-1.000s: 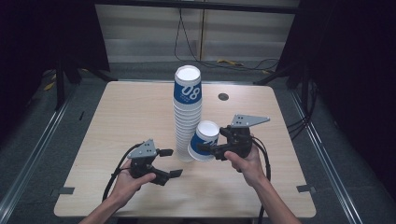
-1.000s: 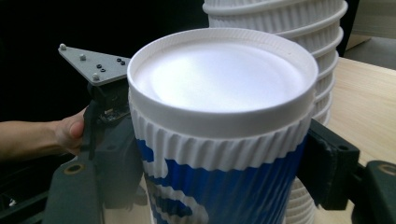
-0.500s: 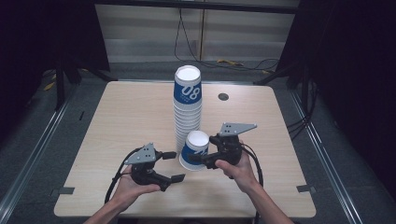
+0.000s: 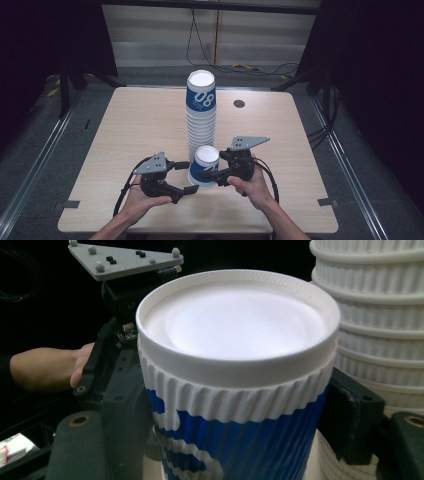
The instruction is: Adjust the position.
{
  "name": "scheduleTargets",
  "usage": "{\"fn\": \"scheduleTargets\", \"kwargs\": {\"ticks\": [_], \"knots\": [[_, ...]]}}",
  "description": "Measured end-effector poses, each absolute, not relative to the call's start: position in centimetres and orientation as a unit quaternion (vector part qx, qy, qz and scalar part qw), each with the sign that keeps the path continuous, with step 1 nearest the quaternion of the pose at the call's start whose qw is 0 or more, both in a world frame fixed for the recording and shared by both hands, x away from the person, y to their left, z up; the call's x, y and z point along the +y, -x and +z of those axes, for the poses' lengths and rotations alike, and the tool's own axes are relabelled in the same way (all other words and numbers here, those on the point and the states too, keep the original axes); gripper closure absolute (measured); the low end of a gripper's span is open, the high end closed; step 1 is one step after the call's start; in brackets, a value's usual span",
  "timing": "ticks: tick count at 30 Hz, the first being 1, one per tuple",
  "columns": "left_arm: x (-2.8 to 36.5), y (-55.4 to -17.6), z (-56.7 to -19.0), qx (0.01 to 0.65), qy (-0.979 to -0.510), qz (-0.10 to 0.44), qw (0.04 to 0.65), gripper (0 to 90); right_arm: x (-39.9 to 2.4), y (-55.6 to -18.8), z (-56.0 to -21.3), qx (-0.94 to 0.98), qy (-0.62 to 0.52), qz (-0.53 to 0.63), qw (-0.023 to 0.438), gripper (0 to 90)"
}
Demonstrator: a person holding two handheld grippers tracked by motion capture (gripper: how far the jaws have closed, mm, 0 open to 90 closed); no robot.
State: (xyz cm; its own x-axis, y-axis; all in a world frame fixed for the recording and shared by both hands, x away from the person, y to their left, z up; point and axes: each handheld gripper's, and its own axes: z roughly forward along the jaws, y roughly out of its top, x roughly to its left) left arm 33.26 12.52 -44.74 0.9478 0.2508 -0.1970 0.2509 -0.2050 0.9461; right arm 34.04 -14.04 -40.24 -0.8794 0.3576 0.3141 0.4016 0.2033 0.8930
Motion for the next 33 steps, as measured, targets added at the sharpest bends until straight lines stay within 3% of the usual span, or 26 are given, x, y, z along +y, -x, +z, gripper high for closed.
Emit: {"fn": "scheduleTargets", "kwargs": {"ticks": [13, 33], "knots": [[11.8, -33.2, -45.3, 0.153, -0.769, -0.023, 0.620, 14.5, -13.4, -33.8, -40.5, -0.768, 0.249, -0.589, 0.026, 26.1], [11.3, -33.0, -45.5, 0.168, -0.777, 0.000, 0.607, 9.0, -12.0, -33.2, -41.5, -0.775, 0.244, -0.582, 0.023, 26.1]]}}
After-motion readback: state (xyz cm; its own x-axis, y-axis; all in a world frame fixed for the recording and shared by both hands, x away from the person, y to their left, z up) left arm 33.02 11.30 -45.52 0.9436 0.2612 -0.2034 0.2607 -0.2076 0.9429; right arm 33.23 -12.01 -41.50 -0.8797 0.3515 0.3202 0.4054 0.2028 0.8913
